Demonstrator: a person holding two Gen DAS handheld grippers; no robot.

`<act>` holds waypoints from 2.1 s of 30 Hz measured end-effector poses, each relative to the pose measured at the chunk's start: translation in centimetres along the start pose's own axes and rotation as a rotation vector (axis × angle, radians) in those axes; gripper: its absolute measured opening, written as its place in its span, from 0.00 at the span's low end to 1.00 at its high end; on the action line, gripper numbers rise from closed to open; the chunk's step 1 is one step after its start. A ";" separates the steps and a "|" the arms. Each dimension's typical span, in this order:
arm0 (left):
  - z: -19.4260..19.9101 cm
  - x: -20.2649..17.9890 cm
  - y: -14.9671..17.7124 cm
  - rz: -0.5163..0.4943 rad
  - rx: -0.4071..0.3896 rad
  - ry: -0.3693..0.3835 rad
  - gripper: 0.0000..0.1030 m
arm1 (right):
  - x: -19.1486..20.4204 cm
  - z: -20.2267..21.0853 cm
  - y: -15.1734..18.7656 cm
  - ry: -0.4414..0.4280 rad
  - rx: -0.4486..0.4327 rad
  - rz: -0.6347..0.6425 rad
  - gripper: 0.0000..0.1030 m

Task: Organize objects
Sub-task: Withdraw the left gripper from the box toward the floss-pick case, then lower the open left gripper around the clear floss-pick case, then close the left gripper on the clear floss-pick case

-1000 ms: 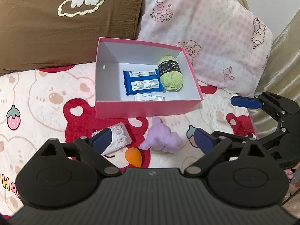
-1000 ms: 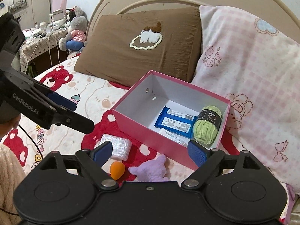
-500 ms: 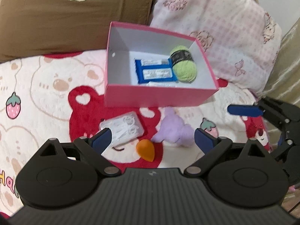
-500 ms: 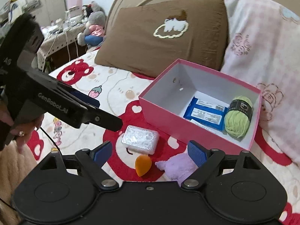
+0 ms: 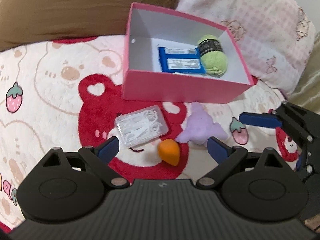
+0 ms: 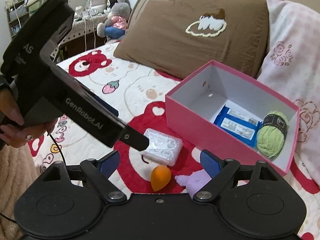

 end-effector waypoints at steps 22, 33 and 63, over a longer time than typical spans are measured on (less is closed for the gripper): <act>-6.6 4.4 2.2 0.075 0.042 -0.051 0.90 | 0.0 -8.0 3.3 -0.037 0.014 0.032 0.87; -7.9 5.3 1.1 0.102 -0.048 -0.022 0.85 | 0.1 -11.9 5.2 -0.019 0.034 0.038 0.87; -10.7 7.0 1.6 0.226 -0.021 0.007 0.56 | -0.9 -15.0 6.3 -0.012 0.052 -0.096 0.89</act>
Point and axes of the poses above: each gripper's, at about its wrist camera, not at the fingertips, and z roughly against the way its jaws point, x to its left, y to its underside, the point moved 10 cm from there along -z, roughly the way its jaws point, and after that the axes turned 11 degrees about -x, right-handed, at the moved point
